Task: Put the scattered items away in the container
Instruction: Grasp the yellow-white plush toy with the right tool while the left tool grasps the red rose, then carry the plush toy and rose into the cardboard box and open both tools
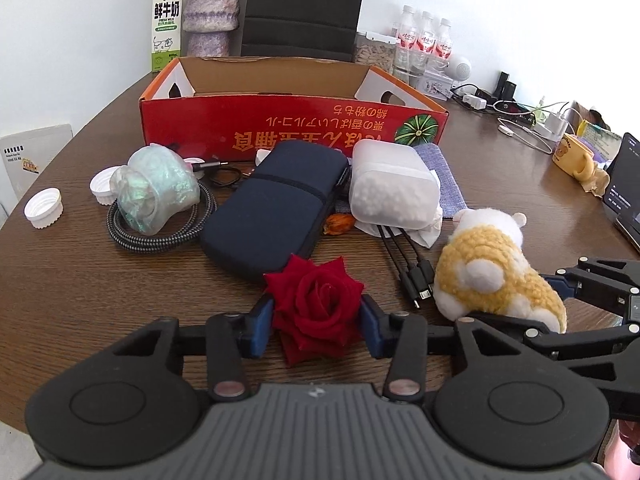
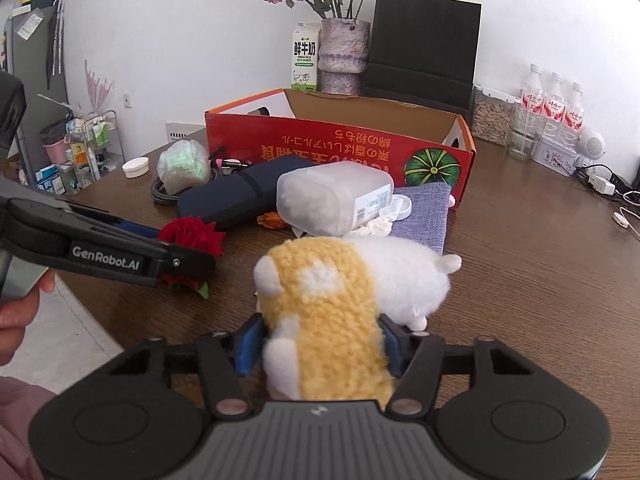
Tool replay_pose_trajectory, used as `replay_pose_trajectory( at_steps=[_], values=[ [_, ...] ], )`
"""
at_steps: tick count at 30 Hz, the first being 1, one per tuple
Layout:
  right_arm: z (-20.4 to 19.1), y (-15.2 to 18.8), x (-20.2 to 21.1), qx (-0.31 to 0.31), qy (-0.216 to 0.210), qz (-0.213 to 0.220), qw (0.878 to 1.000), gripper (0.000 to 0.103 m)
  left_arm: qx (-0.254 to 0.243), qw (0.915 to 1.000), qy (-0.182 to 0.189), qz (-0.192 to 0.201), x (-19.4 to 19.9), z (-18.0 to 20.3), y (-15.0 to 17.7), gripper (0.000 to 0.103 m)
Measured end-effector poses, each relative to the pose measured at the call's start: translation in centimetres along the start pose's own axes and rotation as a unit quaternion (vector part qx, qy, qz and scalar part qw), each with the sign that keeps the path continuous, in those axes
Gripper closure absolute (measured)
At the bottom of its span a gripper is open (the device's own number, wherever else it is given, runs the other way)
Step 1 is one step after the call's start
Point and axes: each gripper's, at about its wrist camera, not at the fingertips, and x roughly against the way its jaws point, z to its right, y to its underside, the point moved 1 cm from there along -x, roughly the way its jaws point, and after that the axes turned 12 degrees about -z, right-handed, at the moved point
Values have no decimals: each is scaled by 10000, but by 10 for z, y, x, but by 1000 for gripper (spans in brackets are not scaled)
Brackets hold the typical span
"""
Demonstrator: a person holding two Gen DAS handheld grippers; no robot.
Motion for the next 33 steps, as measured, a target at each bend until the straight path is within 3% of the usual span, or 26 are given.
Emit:
replay_pose_trajectory(
  at_steps=[8, 13, 23, 28, 33],
  values=[
    [0, 4, 21, 30, 26, 373, 9993, 56, -143, 9991, 224, 334, 19, 1, -3, 67],
    [5, -15, 32, 74, 140, 771, 9969, 56, -193, 9964, 398, 730, 37, 1, -22, 68],
    [22, -114, 14, 53, 477, 1696, 9843, 56, 294, 9837, 158, 1769, 52, -22, -124, 67],
    [32, -172, -19, -43, 570, 1821, 9816, 56, 557, 9802, 14, 1899, 28, -36, -171, 67],
    [42, -211, -67, -307, 582, 1659, 9839, 56, 1032, 9802, -117, 1686, -17, -59, -203, 67]
  ],
)
